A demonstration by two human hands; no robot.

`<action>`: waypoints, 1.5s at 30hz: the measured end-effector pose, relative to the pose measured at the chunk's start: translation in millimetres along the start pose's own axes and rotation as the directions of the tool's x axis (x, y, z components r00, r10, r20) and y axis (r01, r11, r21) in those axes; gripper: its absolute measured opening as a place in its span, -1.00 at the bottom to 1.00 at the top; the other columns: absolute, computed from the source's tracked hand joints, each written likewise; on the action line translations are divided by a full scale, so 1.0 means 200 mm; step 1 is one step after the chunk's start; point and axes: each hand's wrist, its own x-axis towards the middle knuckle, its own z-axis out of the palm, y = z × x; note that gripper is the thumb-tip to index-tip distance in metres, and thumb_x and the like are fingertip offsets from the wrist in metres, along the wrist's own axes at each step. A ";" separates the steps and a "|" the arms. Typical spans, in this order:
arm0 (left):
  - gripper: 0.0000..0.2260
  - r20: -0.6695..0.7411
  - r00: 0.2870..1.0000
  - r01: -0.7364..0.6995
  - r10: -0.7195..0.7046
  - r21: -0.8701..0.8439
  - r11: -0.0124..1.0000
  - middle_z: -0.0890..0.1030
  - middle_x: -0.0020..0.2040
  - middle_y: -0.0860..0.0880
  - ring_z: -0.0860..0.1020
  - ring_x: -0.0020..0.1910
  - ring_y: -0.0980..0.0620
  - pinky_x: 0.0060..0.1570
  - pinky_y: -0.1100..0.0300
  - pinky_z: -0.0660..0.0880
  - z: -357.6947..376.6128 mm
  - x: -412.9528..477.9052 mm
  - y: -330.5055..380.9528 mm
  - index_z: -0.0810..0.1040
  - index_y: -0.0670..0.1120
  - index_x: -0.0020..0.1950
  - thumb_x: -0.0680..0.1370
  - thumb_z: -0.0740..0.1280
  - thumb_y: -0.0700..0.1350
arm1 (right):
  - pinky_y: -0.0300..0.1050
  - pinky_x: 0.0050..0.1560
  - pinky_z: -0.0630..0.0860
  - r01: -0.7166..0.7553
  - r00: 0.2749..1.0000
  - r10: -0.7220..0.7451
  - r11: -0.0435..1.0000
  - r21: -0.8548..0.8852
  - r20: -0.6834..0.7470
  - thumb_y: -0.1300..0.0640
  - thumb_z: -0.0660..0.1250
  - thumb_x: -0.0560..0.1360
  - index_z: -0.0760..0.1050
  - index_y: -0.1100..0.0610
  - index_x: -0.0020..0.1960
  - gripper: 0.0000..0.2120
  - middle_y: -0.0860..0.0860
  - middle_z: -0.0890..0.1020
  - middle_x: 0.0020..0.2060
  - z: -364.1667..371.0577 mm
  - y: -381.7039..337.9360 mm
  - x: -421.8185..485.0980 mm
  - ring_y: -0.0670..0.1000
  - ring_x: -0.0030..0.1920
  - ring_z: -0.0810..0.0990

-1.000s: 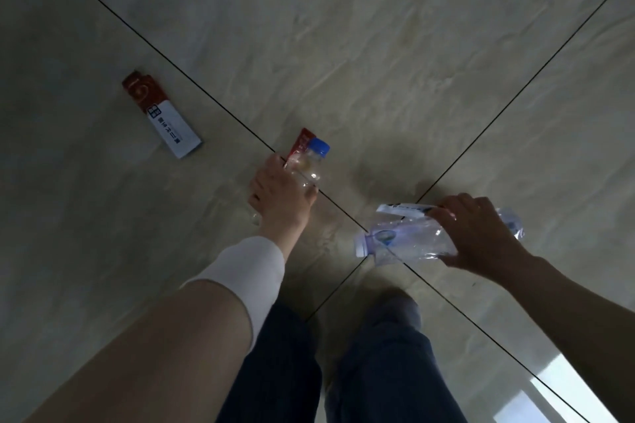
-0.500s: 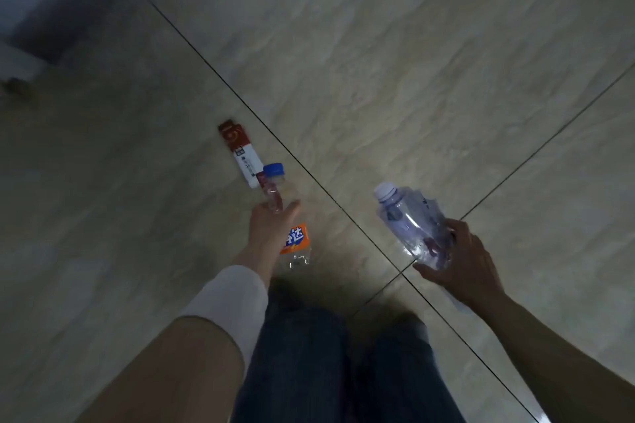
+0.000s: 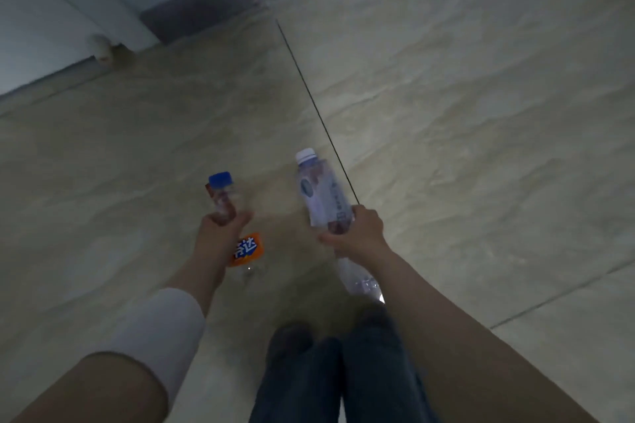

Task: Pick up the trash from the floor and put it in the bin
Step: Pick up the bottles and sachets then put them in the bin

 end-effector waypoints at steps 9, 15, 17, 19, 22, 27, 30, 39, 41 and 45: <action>-0.59 -0.077 0.995 0.045 -0.069 -0.279 0.959 0.53 0.05 -0.19 0.52 0.00 -0.09 -0.01 0.03 0.44 -0.04 0.36 -0.23 0.46 -0.25 0.25 0.48 0.38 -0.06 | 0.08 0.24 0.43 0.074 0.982 -0.111 0.970 -0.231 -0.151 -0.15 0.52 0.20 0.31 0.13 0.26 -0.23 0.10 0.17 0.36 0.37 -0.08 0.33 0.15 0.35 0.17; -0.82 -0.053 0.995 0.061 -0.088 -0.378 0.924 0.57 -0.02 -0.17 0.56 -0.13 -0.08 -0.07 0.09 0.49 -0.04 0.36 -0.32 0.52 -0.14 0.00 0.48 0.37 -0.08 | 0.04 0.22 0.35 0.134 0.957 -0.229 0.892 -0.432 -0.178 -0.19 0.46 0.28 0.25 0.18 0.33 -0.20 0.18 0.36 0.25 0.43 -0.09 0.33 0.19 0.25 0.31; -0.71 -0.048 0.992 0.086 -0.114 -0.394 0.915 0.57 0.01 -0.19 0.54 -0.04 -0.10 0.02 0.01 0.48 -0.04 0.33 -0.34 0.53 -0.20 0.10 0.47 0.39 -0.05 | 0.05 0.20 0.35 0.158 0.960 -0.247 0.868 -0.470 -0.133 -0.18 0.45 0.29 0.26 0.19 0.31 -0.24 0.18 0.42 0.21 0.41 -0.11 0.31 0.19 0.23 0.35; -0.59 -0.050 0.990 0.106 -0.135 -0.384 0.917 0.56 0.03 -0.19 0.54 -0.04 -0.09 -0.02 0.04 0.47 -0.06 0.27 -0.35 0.48 -0.24 0.22 0.46 0.40 -0.04 | 0.05 0.19 0.37 0.185 0.957 -0.275 0.824 -0.535 -0.093 -0.14 0.45 0.30 0.28 0.20 0.29 -0.27 0.18 0.45 0.19 0.37 -0.14 0.27 0.19 0.21 0.37; -0.63 -0.069 0.988 0.104 -0.136 -0.343 0.933 0.56 -0.06 -0.11 0.54 -0.21 0.00 -0.26 0.19 0.46 -0.14 0.10 -0.34 0.45 -0.18 0.16 0.44 0.42 -0.05 | 0.04 0.14 0.39 0.224 0.940 -0.338 0.718 -0.658 -0.048 -0.08 0.46 0.28 0.30 0.21 0.27 -0.31 0.18 0.46 0.16 0.26 -0.21 0.13 0.18 0.18 0.38; -0.63 -0.106 0.990 0.061 -0.093 -0.271 0.961 0.54 -0.06 -0.07 0.54 -0.14 -0.03 -0.16 0.16 0.46 -0.38 -0.32 -0.25 0.39 -0.14 0.09 0.42 0.45 -0.02 | 0.03 0.08 0.40 0.284 0.882 -0.472 0.523 -0.803 0.004 -0.10 0.47 0.27 0.33 0.23 0.25 -0.31 0.18 0.48 0.13 0.02 -0.43 -0.28 0.18 0.16 0.40; -0.53 -0.131 0.988 0.051 -0.087 -0.251 0.967 0.55 0.02 -0.11 0.56 0.00 -0.10 -0.01 0.06 0.47 -0.54 -0.62 -0.18 0.42 -0.20 0.18 0.41 0.45 0.01 | 0.02 0.07 0.39 0.321 0.856 -0.513 0.424 -0.847 0.067 -0.09 0.48 0.27 0.34 0.25 0.22 -0.32 0.19 0.49 0.11 -0.10 -0.58 -0.56 0.18 0.14 0.41; -0.45 -0.316 0.948 -0.035 0.015 -0.058 0.998 0.54 0.17 -0.12 0.52 0.17 -0.15 0.19 0.03 0.41 -1.04 -1.40 -0.21 0.35 -0.18 0.26 0.41 0.43 0.07 | 0.08 -0.05 0.45 0.488 0.720 -0.642 0.199 -0.850 0.264 -0.04 0.48 0.28 0.42 0.34 0.12 -0.40 0.27 0.54 -0.01 -0.17 -0.87 -1.31 0.23 0.03 0.48; -0.48 -0.374 0.925 -0.055 0.064 0.033 0.998 0.56 0.15 -0.10 0.53 0.15 -0.15 0.10 0.07 0.33 -1.18 -1.53 -0.26 0.37 -0.16 0.23 0.40 0.43 0.07 | 0.10 -0.10 0.47 0.537 0.652 -0.678 0.098 -0.838 0.339 -0.01 0.50 0.27 0.45 0.38 0.06 -0.43 0.31 0.56 -0.08 -0.13 -0.89 -1.45 0.26 -0.02 0.52; -0.48 -0.510 0.855 -0.058 0.095 0.087 0.994 0.56 0.15 -0.12 0.53 0.14 -0.15 0.13 0.04 0.34 -1.50 -1.72 -0.40 0.38 -0.17 0.22 0.39 0.44 0.06 | 0.08 0.00 0.44 0.589 0.597 -0.588 -0.142 -0.796 0.546 -0.05 0.50 0.25 0.40 0.34 0.15 -0.35 0.27 0.53 0.03 0.02 -0.92 -1.70 0.23 0.06 0.48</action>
